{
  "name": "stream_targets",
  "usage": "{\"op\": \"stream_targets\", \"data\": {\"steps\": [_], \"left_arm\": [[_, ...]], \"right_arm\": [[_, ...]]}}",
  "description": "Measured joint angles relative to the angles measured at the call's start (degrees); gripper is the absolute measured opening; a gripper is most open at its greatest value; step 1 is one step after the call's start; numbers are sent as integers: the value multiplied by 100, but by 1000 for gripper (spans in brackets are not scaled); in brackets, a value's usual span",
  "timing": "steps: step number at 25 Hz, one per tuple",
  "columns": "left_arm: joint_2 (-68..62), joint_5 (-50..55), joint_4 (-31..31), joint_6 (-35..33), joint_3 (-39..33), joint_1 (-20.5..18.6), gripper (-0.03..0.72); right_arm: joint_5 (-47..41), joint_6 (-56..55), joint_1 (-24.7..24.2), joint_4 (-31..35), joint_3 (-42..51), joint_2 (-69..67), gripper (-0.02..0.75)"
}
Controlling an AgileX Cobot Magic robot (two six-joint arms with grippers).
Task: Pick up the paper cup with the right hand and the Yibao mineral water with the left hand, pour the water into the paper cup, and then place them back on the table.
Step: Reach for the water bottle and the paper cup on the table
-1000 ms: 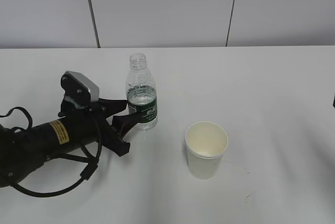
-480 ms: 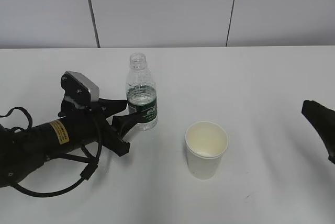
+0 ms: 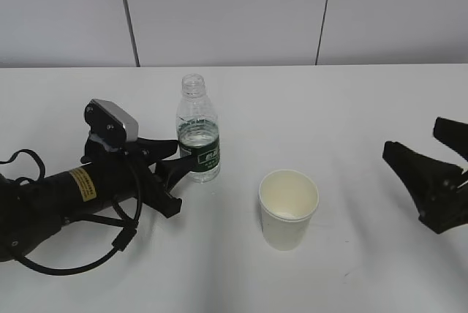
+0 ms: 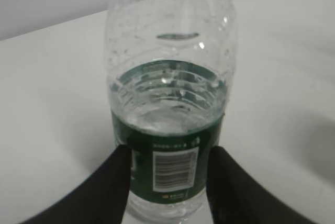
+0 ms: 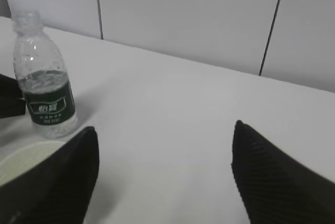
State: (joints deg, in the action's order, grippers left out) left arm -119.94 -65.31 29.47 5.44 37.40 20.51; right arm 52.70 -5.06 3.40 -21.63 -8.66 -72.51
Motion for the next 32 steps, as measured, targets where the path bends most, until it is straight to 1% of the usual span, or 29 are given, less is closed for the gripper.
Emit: {"op": "stream_targets", "data": {"steps": [5,10,12,15,19,26,28,32], "left_arm": [[0,0,0,0,0,0,302],[0,0,0,0,0,0,302],[0,0,0,0,0,0,302],[0,0,0,0,0,0,302],[0,0,0,0,0,0,302],[0,0,0,0,0,0,307],[0,0,5,0,0,0,345],[0,0,5,0,0,0,524]], "right_arm": [[-44,255,0,-165,0,-662,587],[79,460,0,-725,-22,-1206,587],[134,506,0,-842,-22,-1382,587],[345,506,0,-884,34,-1602,587],[1098,942,0,-894,298,-1999,587],[1263,1302,0,-960,405,-3024,587],[1279,1371,0,-1037,381,-3250,587],[1291,1409,0,-1286,242,-3595,619]]}}
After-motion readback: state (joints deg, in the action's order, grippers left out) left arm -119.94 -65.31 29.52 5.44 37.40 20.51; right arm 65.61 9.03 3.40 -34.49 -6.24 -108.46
